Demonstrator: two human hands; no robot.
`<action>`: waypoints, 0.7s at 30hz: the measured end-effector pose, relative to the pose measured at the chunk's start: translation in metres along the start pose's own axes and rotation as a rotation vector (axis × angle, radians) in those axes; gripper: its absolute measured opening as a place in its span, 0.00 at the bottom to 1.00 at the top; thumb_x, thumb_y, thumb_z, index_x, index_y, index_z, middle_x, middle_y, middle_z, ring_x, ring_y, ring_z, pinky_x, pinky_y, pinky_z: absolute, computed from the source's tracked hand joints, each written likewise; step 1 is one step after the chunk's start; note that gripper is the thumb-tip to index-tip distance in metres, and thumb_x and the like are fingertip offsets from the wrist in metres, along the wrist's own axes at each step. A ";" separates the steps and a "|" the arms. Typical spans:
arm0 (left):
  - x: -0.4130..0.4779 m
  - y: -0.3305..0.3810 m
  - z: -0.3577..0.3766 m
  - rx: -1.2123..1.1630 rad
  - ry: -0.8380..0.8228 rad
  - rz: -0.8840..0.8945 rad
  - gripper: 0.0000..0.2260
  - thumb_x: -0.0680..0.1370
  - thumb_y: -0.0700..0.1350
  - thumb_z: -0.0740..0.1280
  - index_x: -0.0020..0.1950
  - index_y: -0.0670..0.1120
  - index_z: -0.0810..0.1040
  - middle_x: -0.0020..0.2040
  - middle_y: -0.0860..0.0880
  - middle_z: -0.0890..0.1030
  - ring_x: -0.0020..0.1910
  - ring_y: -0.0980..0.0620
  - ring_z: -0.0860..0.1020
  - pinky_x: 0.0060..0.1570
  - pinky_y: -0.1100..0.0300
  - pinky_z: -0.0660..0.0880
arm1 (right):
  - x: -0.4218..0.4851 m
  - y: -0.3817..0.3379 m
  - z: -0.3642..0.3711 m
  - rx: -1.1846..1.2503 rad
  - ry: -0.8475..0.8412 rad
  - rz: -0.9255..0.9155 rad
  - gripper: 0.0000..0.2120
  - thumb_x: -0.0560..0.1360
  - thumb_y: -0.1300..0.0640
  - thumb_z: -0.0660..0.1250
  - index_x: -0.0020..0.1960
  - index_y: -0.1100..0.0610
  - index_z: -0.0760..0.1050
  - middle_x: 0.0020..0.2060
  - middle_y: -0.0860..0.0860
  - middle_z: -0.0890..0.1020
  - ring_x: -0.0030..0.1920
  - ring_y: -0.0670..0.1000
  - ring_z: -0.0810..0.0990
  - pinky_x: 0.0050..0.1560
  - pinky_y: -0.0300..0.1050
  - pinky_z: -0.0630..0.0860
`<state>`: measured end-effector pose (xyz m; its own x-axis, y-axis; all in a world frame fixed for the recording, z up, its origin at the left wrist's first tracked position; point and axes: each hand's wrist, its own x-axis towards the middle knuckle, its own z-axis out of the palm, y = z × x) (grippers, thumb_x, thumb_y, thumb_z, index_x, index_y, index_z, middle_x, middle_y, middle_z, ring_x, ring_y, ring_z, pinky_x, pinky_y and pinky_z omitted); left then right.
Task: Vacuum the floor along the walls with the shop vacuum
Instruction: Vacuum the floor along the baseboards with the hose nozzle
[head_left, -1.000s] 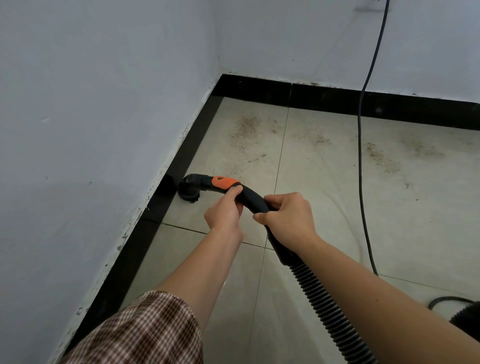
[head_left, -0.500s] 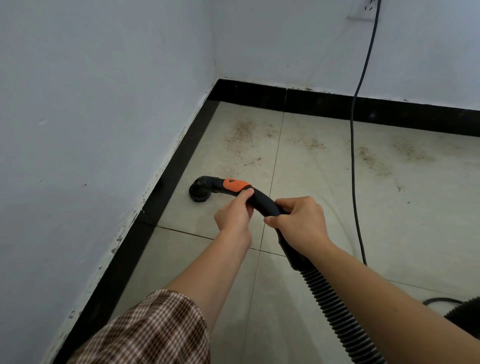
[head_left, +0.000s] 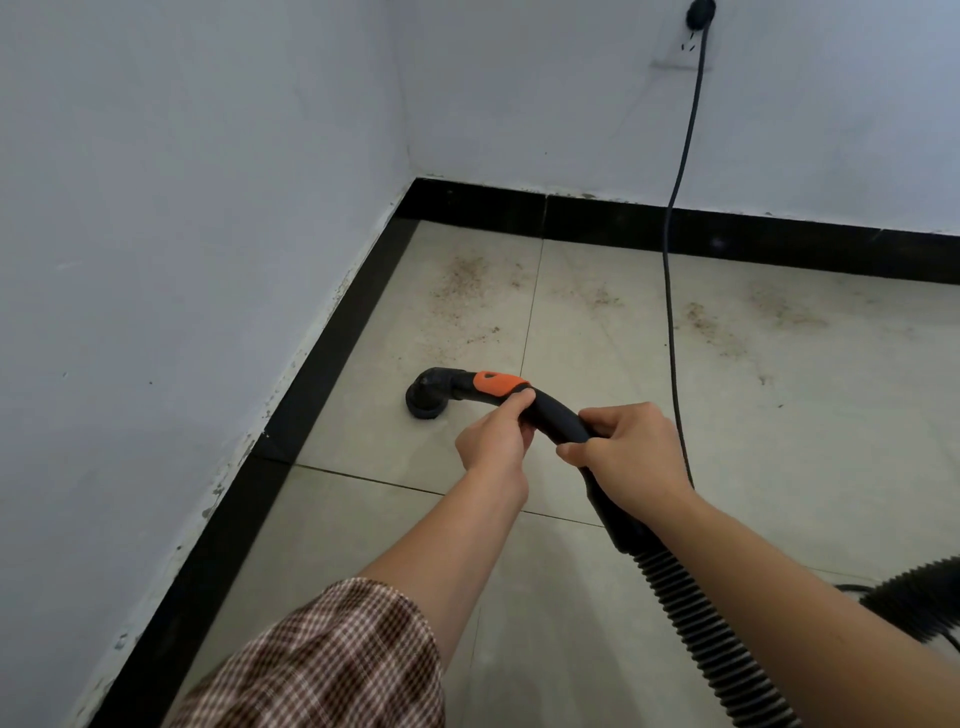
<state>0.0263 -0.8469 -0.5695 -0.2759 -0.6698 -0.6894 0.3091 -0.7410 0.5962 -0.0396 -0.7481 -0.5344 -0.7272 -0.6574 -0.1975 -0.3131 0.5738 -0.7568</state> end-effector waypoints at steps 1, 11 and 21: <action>-0.001 -0.002 0.002 0.005 -0.006 -0.003 0.09 0.69 0.35 0.77 0.42 0.41 0.77 0.34 0.47 0.84 0.30 0.56 0.83 0.40 0.64 0.78 | -0.001 0.001 -0.003 -0.003 0.008 0.002 0.02 0.68 0.60 0.74 0.39 0.54 0.83 0.32 0.57 0.83 0.30 0.55 0.78 0.35 0.47 0.77; -0.007 -0.014 0.011 0.093 -0.136 -0.074 0.05 0.72 0.35 0.74 0.44 0.40 0.80 0.33 0.48 0.85 0.31 0.57 0.83 0.35 0.68 0.79 | -0.009 0.012 -0.021 0.001 0.048 0.045 0.05 0.68 0.61 0.74 0.35 0.55 0.81 0.28 0.56 0.78 0.25 0.49 0.72 0.26 0.36 0.69; -0.012 -0.027 0.022 0.124 -0.214 -0.103 0.04 0.73 0.36 0.73 0.46 0.40 0.80 0.39 0.46 0.85 0.36 0.57 0.84 0.39 0.68 0.79 | -0.013 0.020 -0.033 -0.012 0.106 0.053 0.04 0.69 0.62 0.73 0.36 0.57 0.81 0.30 0.60 0.80 0.25 0.52 0.74 0.29 0.41 0.71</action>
<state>0.0008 -0.8201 -0.5687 -0.4904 -0.5755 -0.6544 0.1589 -0.7974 0.5822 -0.0568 -0.7123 -0.5259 -0.8031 -0.5710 -0.1701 -0.2791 0.6128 -0.7393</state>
